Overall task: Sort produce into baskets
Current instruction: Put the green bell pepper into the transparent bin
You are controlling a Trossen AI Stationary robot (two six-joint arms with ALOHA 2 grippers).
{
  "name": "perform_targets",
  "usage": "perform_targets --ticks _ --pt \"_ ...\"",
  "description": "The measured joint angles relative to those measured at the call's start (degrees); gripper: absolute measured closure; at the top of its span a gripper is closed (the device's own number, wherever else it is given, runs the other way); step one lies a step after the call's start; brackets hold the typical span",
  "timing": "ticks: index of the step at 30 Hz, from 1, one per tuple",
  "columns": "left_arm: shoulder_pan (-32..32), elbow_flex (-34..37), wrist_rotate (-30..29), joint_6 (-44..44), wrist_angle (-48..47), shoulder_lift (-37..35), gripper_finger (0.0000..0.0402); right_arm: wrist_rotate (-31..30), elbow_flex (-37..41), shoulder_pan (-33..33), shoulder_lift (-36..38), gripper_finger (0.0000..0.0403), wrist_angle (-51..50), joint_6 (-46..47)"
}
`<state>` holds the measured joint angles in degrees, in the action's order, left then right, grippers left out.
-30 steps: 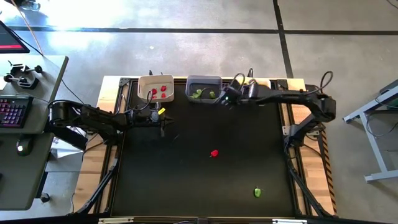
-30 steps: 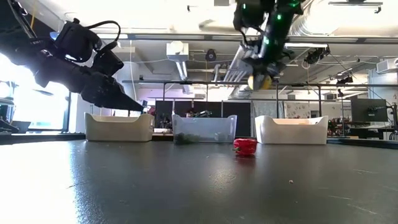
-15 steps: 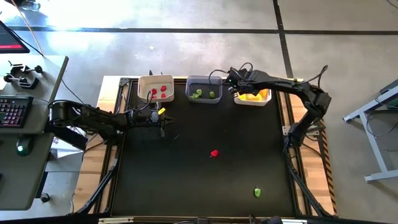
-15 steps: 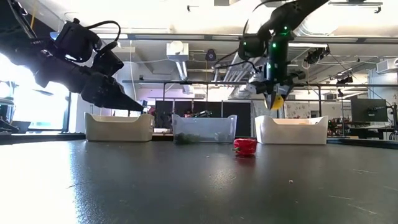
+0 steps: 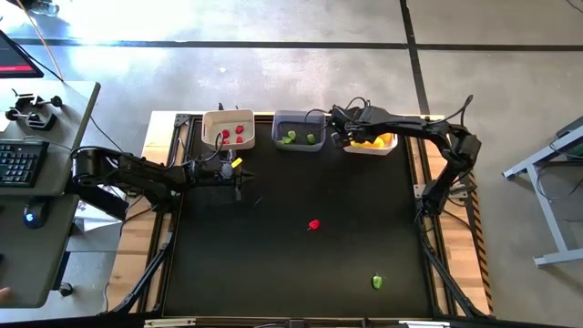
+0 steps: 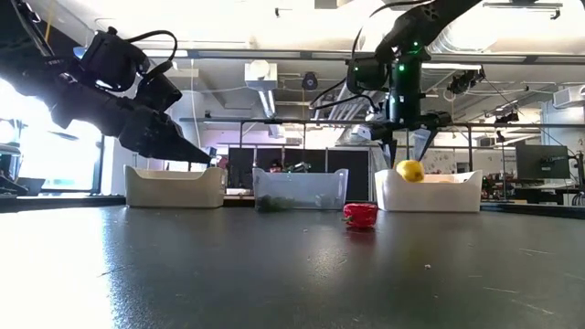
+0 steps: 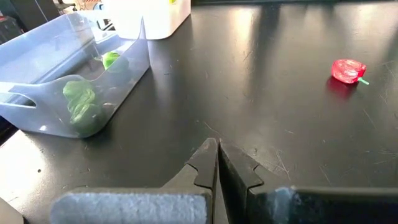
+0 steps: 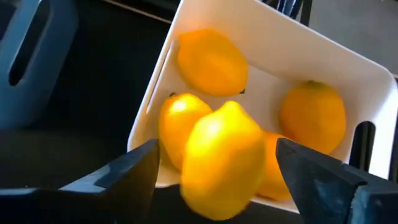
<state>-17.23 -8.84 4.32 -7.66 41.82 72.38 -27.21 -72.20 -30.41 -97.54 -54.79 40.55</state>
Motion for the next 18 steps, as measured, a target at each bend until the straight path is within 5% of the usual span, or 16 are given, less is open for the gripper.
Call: perform_targets --ticks 9,12,18 --pt "0.01 0.0 -0.01 0.0 0.0 0.0 0.0399 -1.7 -0.93 0.42 0.21 0.0132 -3.2 1.26" --pt "0.0 0.0 -0.02 0.0 0.0 0.0 0.0399 -1.93 -2.44 2.85 1.09 0.0194 -7.52 2.8" --pt "0.0 0.0 -0.02 -0.01 0.0 0.0 0.0399 0.66 -3.06 14.93 2.21 0.0379 -12.48 10.38"
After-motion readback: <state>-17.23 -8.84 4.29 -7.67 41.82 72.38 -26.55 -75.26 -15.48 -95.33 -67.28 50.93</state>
